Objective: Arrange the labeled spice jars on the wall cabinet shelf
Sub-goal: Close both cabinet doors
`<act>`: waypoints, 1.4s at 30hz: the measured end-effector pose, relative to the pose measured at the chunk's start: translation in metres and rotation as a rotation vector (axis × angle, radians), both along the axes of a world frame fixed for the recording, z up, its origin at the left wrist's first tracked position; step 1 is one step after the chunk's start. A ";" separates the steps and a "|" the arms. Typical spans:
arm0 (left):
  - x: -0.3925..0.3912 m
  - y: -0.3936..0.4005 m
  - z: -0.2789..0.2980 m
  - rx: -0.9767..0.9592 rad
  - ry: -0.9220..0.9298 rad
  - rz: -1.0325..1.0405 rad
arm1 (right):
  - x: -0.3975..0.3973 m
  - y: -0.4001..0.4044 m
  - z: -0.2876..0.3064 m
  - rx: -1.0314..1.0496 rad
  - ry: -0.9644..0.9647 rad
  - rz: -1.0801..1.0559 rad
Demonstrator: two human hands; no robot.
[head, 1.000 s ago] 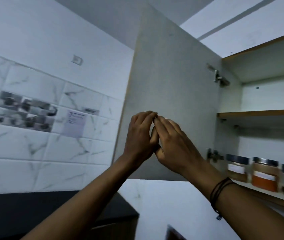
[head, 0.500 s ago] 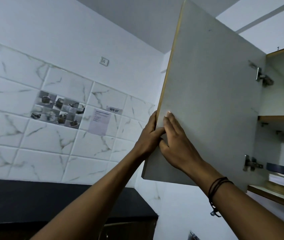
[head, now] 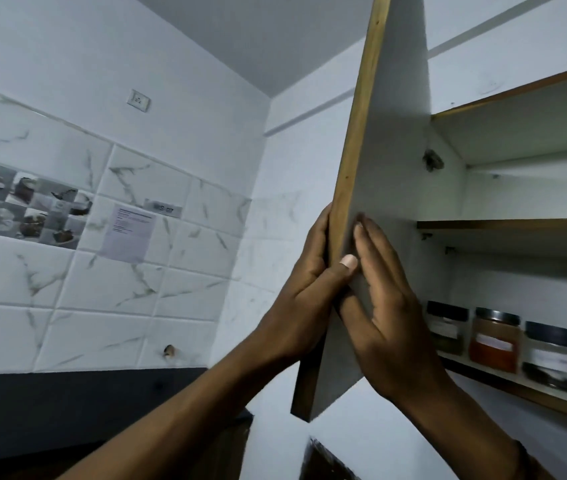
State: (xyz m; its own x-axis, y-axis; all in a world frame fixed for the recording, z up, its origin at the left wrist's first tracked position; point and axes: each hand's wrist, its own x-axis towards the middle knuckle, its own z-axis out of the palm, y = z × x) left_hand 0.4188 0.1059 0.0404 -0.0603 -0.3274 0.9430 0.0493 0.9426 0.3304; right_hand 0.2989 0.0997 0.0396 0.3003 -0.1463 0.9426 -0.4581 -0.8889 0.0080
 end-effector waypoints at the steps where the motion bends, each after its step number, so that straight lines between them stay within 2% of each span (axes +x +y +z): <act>1: -0.016 0.003 0.000 -0.012 0.004 -0.038 | -0.016 0.006 -0.003 0.004 -0.020 0.014; 6: -0.108 0.006 -0.003 -0.031 -0.015 -0.218 | -0.096 0.036 -0.010 0.140 -0.128 0.143; 10: -0.199 -0.002 -0.005 -0.128 -0.087 -0.095 | -0.164 0.053 -0.009 0.185 -0.262 0.107; 13: -0.265 -0.007 -0.005 -0.140 -0.105 -0.052 | -0.220 0.057 -0.011 0.243 -0.399 -0.067; 15: -0.294 -0.017 -0.006 -0.151 -0.115 0.013 | -0.245 0.055 -0.011 0.257 -0.425 -0.228; 19: -0.348 -0.037 -0.009 -0.208 -0.147 0.082 | -0.297 0.051 -0.007 0.109 -0.300 -0.662; 23: -0.383 -0.060 -0.007 -0.229 -0.210 0.087 | -0.334 0.037 -0.005 0.124 -0.115 -0.891; 26: -0.403 -0.075 -0.005 -0.254 -0.257 0.109 | -0.359 0.025 -0.005 0.044 0.051 -1.184; 28: -0.416 -0.087 -0.005 -0.267 -0.280 0.165 | -0.370 0.018 -0.005 0.060 0.107 -1.316; 32: -0.435 -0.106 -0.006 -0.289 -0.362 0.309 | -0.386 0.006 -0.008 0.115 0.170 -1.441; 37: -0.449 -0.120 -0.004 -0.295 -0.441 0.421 | -0.403 -0.002 -0.014 0.162 0.236 -1.491; 42: -0.452 -0.123 -0.004 -0.311 -0.431 0.472 | -0.407 -0.008 -0.016 0.166 0.228 -1.505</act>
